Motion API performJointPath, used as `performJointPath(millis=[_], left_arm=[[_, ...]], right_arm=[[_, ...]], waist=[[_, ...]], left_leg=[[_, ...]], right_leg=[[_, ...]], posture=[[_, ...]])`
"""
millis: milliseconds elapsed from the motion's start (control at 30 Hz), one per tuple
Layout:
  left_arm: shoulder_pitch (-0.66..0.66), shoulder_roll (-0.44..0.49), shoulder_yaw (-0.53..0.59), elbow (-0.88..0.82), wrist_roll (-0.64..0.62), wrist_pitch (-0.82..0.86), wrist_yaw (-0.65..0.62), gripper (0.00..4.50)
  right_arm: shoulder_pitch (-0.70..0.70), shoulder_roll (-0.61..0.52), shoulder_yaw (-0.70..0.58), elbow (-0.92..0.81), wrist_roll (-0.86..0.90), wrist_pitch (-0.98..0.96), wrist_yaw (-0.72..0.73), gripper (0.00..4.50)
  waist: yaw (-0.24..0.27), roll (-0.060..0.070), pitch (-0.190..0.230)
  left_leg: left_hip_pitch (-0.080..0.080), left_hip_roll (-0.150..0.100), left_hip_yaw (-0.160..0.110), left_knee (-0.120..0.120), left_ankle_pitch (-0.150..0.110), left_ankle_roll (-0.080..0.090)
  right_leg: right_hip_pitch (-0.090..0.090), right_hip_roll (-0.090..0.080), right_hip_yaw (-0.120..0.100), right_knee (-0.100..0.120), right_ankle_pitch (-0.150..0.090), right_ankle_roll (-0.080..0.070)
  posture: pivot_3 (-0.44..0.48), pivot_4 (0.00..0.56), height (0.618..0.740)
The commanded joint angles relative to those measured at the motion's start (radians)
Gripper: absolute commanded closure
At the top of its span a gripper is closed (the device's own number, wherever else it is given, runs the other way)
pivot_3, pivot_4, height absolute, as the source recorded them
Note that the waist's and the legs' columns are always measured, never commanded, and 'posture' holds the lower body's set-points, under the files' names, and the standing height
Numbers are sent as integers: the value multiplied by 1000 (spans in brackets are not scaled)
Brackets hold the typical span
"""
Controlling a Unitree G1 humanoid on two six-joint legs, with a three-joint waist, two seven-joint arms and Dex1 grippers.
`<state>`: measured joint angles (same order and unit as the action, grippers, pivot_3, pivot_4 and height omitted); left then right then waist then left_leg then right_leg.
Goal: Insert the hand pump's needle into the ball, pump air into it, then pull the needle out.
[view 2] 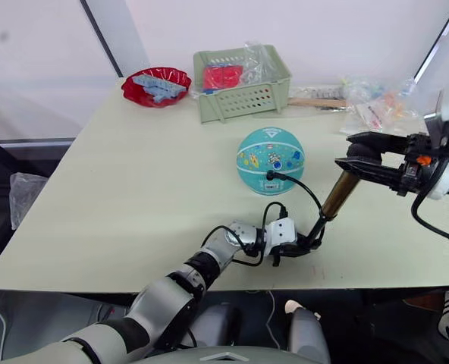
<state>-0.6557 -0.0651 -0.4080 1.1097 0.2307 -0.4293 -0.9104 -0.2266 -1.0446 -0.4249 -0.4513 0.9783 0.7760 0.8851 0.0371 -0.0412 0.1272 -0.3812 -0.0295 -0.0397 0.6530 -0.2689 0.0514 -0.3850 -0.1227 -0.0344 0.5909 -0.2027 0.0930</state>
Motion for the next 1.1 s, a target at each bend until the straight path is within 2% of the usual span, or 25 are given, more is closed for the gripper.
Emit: performJointPath(millis=[33, 367, 533, 867, 1100], left_arm=[[82, 62, -79, 144, 108, 88, -5, 3396], [81, 54, -83, 146, 108, 90, -1, 3396], [81, 55, -83, 147, 107, 91, 0, 3396], [84, 61, -85, 145, 107, 90, -2, 3396], [84, 61, -85, 144, 106, 90, -8, 3396]], right_arm=[[82, 27, 83, 3, -140, -56, -17, 2408], [216, 112, 247, 76, -340, -221, -19, 2408], [238, 131, 281, 86, -386, -257, -17, 2408], [138, 95, 111, 32, -220, -157, -6, 2408], [-6, 41, -40, 30, -43, -30, -36, 2408]], waist=[[0, -3, -3], [1, -1, -5], [2, -1, -5], [3, 7, 1], [3, 9, 4]], left_leg=[[0, 0, -1, 0, 0, 0], [0, 1, -8, 0, -1, -1], [0, 1, -9, 0, -1, -1], [-2, 0, -10, 0, -1, -1], [-2, -1, -11, 0, -1, -1]], right_leg=[[0, 0, -1, 0, 0, 0], [3, 0, -8, -1, 0, 0], [4, 1, -9, -2, 0, 0], [4, 1, -11, -3, 0, 1], [4, 0, -11, -2, 0, 1]], posture=[[0, 150, 737], [0, 150, 737], [0, 150, 737], [0, 150, 737], [0, 150, 737]])
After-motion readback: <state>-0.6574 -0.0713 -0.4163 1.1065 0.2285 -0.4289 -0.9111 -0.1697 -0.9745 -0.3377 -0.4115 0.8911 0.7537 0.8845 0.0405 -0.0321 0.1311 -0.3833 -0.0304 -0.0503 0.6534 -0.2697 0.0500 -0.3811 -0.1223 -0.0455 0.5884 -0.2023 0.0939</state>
